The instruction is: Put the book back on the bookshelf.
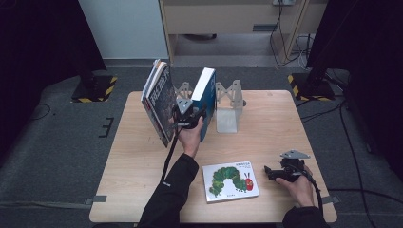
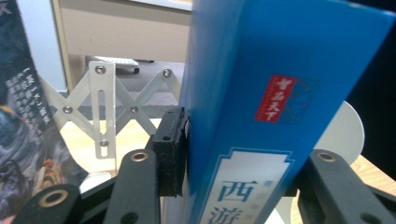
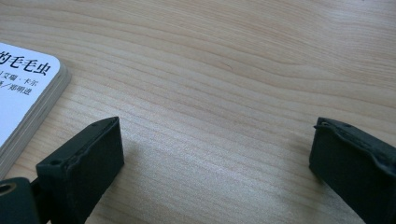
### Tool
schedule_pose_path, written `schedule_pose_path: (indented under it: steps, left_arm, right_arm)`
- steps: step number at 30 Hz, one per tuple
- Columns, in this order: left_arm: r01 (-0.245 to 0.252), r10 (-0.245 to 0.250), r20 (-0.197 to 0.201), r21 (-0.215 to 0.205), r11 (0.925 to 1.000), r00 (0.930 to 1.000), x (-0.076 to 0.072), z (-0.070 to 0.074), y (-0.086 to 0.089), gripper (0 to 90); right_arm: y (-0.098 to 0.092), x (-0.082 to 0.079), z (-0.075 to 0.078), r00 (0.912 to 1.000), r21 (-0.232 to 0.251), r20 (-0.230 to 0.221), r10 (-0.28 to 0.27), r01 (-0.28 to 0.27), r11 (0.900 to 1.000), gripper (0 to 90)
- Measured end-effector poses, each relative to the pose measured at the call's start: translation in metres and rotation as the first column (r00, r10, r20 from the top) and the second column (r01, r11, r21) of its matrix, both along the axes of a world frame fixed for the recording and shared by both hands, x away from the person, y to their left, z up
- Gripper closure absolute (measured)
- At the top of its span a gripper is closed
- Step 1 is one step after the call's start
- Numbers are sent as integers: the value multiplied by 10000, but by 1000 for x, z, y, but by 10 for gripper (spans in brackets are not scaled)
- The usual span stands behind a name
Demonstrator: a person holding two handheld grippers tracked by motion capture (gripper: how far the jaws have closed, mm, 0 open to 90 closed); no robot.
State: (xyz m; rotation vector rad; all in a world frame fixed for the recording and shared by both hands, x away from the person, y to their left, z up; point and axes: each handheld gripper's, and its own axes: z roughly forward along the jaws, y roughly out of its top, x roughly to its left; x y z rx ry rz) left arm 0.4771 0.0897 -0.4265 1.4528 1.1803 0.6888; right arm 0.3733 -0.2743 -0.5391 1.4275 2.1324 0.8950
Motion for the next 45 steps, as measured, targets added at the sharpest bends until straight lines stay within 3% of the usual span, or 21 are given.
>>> schedule_pose_path:
  steps: [7,19,24,30,34,45]
  left_arm:
    - [247,-248,-172,-97,9996,9995,-13,-11,7,533]
    - [246,-238,-444,164,9996,9987,-2,-6,-8,527]
    - [454,-445,-314,298,9985,9985,4,-6,-14,503]
    - [587,-573,-387,350,9977,9976,-4,-11,-12,508]
    - [763,-757,-639,72,9971,9951,-7,-17,-8,513]
    - [764,-721,-839,493,9959,9939,1,-11,-25,511]
  right_arm:
    - [0,0,0,10000,-1,1,1,-1,10000,32]
    - [0,0,0,10000,-11,4,-2,2,10000,32]
    - [0,0,0,10000,-2,-3,11,-11,10000,32]
    - [0,0,0,10000,-2,-3,4,-4,10000,32]
    - [0,0,0,10000,-1,-2,8,-8,10000,31]
    - [0,0,0,10000,-1,-6,5,-5,10000,31]
